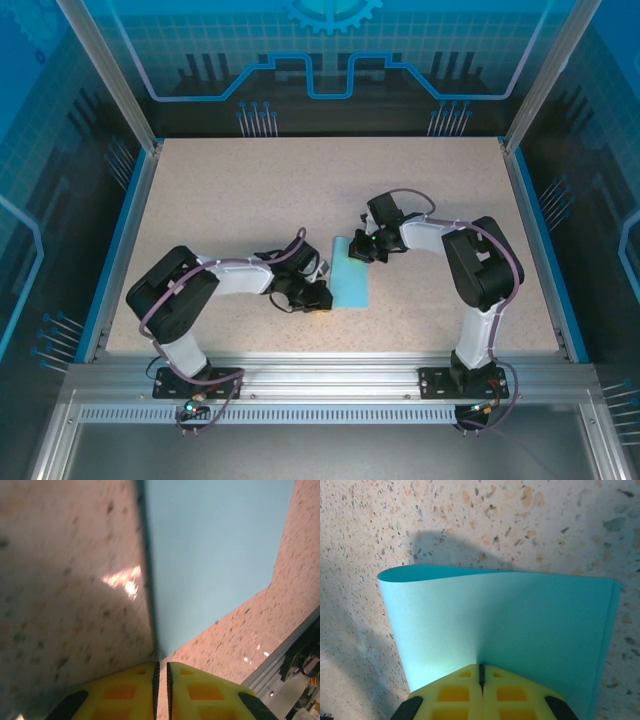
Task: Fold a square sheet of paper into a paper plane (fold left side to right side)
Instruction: First fold the square sheet of paper in half at the center of the table, then hold the square sheet of paper at the center of the table.
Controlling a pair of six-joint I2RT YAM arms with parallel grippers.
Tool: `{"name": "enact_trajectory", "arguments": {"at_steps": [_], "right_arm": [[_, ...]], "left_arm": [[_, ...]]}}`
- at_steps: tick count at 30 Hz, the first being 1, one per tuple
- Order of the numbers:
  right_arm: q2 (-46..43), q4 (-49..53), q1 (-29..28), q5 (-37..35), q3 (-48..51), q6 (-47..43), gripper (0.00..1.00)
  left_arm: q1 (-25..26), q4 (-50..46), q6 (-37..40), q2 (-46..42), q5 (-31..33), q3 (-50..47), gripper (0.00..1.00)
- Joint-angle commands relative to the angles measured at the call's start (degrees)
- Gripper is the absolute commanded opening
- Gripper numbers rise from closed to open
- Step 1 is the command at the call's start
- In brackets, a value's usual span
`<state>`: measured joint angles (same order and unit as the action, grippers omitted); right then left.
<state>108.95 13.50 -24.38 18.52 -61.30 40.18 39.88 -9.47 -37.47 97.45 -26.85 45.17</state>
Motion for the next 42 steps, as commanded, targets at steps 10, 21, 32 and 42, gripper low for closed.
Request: {"name": "enact_trajectory", "arguments": {"at_steps": [10,21,32,42], "right_arm": [[2.72,3.64,1.44,-4.42,0.5,-1.24,0.0],[3.39,3.03,0.83,-2.82,-0.7,-1.68,0.0],[-3.64,1.69,0.74,-2.86,-2.17,-5.38,0.04],[-21.58,7.63,-1.29,-5.11,7.07,-5.56,0.14]], "left_arm": [[-3.85,-10.91,6.33,1.12,-1.67,13.63,0.2],[-3.43,-7.08,5.72,14.66,-2.61,21.28,0.2],[-2.27,-7.34,3.38,16.17,1.0,17.62,0.2],[-2.01,-6.87,2.25,15.58,1.95,16.0,0.2]]}}
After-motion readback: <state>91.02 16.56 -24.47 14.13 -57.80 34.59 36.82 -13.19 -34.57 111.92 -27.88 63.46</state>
